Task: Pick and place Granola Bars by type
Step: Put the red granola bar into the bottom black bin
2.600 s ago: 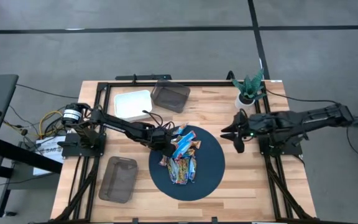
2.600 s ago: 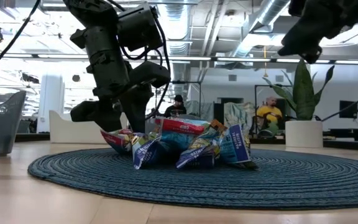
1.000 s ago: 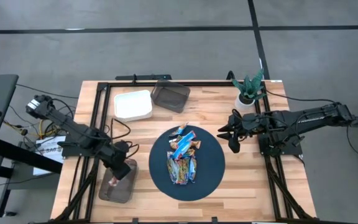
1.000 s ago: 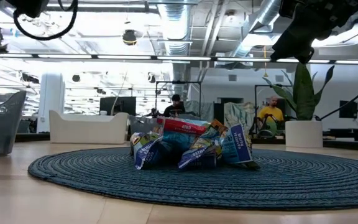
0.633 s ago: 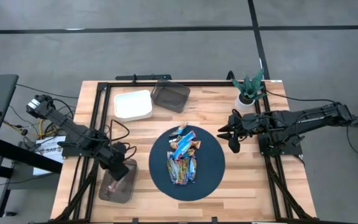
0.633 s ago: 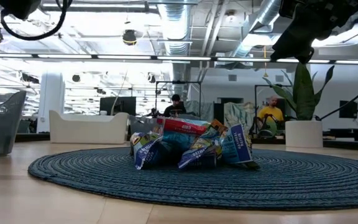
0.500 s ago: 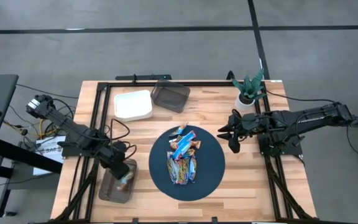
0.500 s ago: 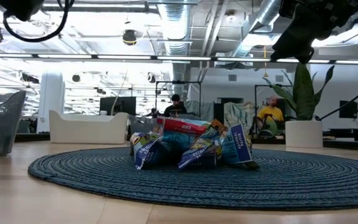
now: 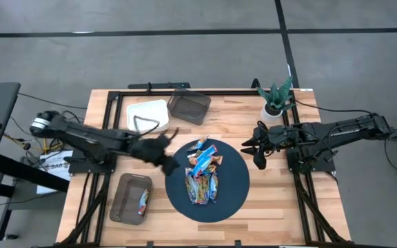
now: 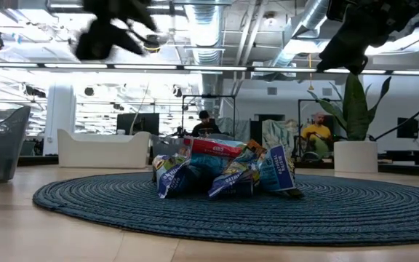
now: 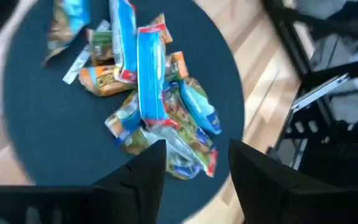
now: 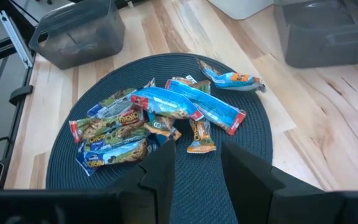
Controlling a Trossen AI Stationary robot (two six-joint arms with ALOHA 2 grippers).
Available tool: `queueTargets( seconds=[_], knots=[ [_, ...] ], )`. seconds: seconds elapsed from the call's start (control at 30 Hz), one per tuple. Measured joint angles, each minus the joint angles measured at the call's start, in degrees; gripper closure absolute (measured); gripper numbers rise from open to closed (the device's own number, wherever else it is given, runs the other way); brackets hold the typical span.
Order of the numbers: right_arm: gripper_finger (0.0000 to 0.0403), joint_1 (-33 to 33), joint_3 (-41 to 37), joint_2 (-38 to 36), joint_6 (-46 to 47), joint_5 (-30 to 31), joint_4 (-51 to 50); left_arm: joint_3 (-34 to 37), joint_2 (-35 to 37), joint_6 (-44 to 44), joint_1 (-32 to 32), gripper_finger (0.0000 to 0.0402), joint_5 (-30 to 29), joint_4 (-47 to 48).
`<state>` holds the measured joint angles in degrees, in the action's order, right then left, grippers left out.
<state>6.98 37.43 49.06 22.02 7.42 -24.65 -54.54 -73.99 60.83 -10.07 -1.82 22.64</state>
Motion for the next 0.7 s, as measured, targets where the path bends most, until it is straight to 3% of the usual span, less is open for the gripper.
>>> queueTargets(
  seconds=[0.2, 0.33, 0.53, 0.7],
  knots=[
    [0.028, 0.0, 0.0, 0.0, 0.0, 0.0, -0.7, 0.0, -13.9, -4.4, 4.4, 0.0241, 11.5, -9.0],
    [0.028, 0.0, 0.0, 0.0, 0.0, 0.0, -0.8, -1.6, -21.9, -4.7, 4.8, 0.0227, 15.2, -13.2],
    [0.028, 0.0, 0.0, 0.0, 0.0, 0.0, -0.8, -10.8, -30.3, -11.9, 4.7, 0.02, 14.0, -10.2],
    [0.028, 0.0, 0.0, 0.0, 0.0, 0.0, -0.8, -19.7, -34.6, -17.9, 4.7, 0.0192, 7.1, 3.4]
  ],
)
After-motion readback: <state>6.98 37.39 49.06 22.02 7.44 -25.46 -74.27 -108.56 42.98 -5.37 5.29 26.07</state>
